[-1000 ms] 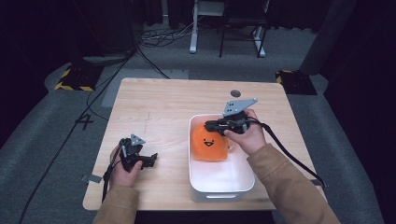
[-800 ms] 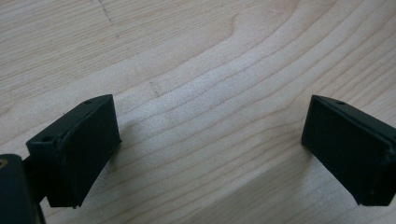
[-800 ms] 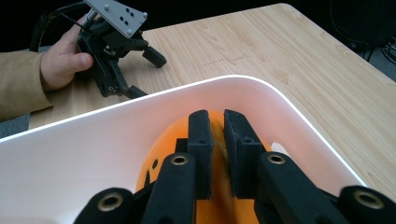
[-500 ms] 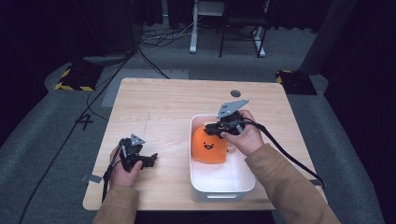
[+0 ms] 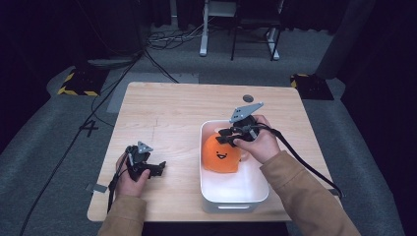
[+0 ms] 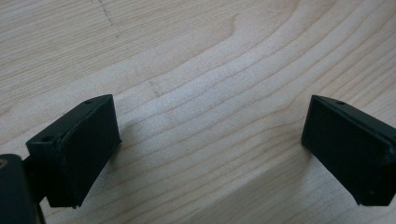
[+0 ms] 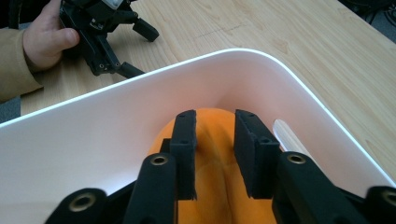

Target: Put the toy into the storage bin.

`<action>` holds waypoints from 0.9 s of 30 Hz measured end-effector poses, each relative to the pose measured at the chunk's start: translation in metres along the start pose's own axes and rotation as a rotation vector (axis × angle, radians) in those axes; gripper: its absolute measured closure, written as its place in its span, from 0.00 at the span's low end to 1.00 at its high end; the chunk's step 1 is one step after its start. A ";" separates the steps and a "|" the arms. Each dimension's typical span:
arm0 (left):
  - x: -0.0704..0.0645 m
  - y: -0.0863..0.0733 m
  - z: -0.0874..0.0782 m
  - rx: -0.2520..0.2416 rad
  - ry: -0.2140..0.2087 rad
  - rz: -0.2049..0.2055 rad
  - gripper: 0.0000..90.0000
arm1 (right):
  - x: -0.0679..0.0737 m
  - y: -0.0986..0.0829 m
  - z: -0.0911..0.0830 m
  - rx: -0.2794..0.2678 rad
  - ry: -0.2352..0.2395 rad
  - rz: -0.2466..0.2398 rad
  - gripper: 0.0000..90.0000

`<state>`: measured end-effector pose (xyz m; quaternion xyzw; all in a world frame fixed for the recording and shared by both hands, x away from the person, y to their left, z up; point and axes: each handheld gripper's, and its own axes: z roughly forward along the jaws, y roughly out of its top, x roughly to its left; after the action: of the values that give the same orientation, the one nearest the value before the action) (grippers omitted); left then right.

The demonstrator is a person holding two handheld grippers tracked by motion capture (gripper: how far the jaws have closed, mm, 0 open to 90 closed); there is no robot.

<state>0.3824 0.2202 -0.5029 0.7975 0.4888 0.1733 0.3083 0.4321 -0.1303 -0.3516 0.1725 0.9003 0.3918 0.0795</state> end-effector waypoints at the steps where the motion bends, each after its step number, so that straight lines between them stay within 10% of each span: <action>1: 0.000 0.000 0.000 0.000 0.000 0.000 0.05 | 0.000 0.000 -0.001 -0.006 -0.002 -0.003 0.73; 27: 0.000 0.000 0.000 0.001 -0.003 -0.002 0.05 | -0.019 -0.015 -0.074 -0.166 -0.154 0.061 0.47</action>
<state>0.3822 0.2201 -0.5029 0.7974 0.4893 0.1713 0.3088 0.4249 -0.1970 -0.3116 0.2221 0.8503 0.4528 0.1505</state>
